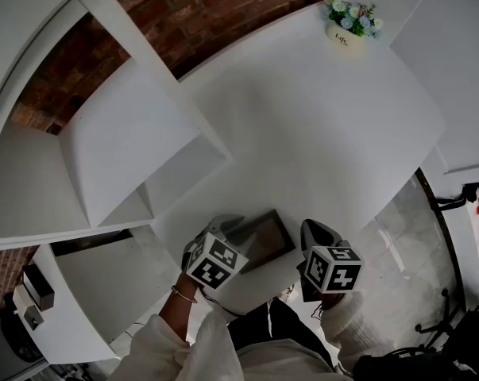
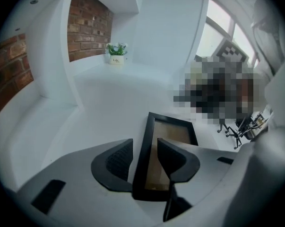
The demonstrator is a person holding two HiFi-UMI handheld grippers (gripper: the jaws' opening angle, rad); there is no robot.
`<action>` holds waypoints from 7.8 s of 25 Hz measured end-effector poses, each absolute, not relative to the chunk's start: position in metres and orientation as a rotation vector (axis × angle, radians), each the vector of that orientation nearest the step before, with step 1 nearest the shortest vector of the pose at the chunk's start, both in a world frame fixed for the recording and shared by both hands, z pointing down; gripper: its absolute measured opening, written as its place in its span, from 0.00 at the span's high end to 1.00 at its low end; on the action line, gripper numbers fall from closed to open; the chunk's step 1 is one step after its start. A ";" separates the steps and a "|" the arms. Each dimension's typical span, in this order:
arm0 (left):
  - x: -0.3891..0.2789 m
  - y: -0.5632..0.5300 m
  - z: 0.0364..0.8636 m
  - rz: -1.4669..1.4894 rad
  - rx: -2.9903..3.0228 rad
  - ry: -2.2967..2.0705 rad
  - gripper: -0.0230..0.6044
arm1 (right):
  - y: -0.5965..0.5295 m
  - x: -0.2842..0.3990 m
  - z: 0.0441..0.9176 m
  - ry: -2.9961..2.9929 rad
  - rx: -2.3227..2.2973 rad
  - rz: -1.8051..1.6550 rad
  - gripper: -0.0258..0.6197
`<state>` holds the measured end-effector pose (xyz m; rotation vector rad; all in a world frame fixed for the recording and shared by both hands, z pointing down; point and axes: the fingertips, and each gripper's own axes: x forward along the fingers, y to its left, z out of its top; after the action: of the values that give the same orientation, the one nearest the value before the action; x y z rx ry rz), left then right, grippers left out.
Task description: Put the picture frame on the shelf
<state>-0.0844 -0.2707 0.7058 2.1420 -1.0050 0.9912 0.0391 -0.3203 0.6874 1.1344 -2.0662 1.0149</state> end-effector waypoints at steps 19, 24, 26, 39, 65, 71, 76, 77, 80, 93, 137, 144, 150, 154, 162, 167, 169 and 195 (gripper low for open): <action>-0.084 -0.269 0.712 0.873 2.143 -0.880 0.84 | -0.314 0.046 0.689 -2.071 1.161 1.014 0.92; -0.078 -0.265 0.710 0.870 2.127 -0.872 0.86 | -0.312 0.051 0.684 -2.076 1.182 1.005 0.92; -0.075 -0.262 0.710 0.855 2.115 -0.874 0.86 | -0.312 0.053 0.680 -2.081 1.195 1.000 0.92; -0.064 -0.264 0.684 0.725 2.115 -1.069 0.86 | -0.299 0.077 0.654 -2.098 1.286 0.954 0.92; -0.060 -0.329 0.498 0.323 2.216 -1.488 0.86 | -0.360 0.101 0.509 -2.329 1.590 0.740 0.92; -0.055 -0.348 0.454 0.277 2.245 -1.611 0.86 | -0.385 0.099 0.472 -2.441 1.556 0.679 0.92; -0.047 -0.376 0.415 0.212 2.248 -1.725 0.86 | -0.419 0.103 0.437 -2.525 1.514 0.596 0.92; -0.046 -0.383 0.407 0.197 2.245 -1.746 0.86 | -0.427 0.104 0.429 -2.541 1.503 0.577 0.92; -0.043 -0.404 0.380 0.137 2.241 -1.805 0.86 | -0.451 0.107 0.405 -2.594 1.464 0.526 0.92; -0.044 -0.460 0.268 -0.013 2.219 -2.066 0.86 | -0.526 0.098 0.318 -2.814 1.319 0.398 0.92; -0.162 -0.622 0.159 0.247 1.795 -2.287 0.86 | -0.617 0.022 0.264 -2.882 1.113 0.490 0.92; -0.165 -0.623 0.149 0.185 1.842 -2.250 0.82 | -0.619 0.020 0.268 -2.878 1.108 0.497 0.92; -0.155 -0.604 0.134 0.158 1.887 -2.289 0.80 | -0.609 0.017 0.263 -2.885 1.095 0.467 0.92; -0.141 -0.583 0.124 0.128 1.942 -2.300 0.80 | -0.597 0.015 0.263 -2.881 1.082 0.451 0.92; -0.127 -0.551 0.140 0.091 1.952 -2.256 0.80 | -0.565 0.012 0.265 -2.889 1.045 0.420 0.92; -0.124 -0.526 0.156 0.057 1.943 -2.262 0.80 | -0.544 0.014 0.282 -2.889 1.017 0.398 0.92; -0.124 -0.516 0.166 0.043 1.930 -2.260 0.80 | -0.535 0.015 0.293 -2.879 1.005 0.400 0.92; -0.080 -0.391 0.419 0.113 1.845 -1.983 0.95 | -0.426 0.006 0.437 -2.680 1.041 0.652 0.92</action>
<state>-0.0802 -0.3906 0.4186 1.8450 -1.9826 0.1125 0.0057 -0.4264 0.4372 1.0406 -2.6797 0.6516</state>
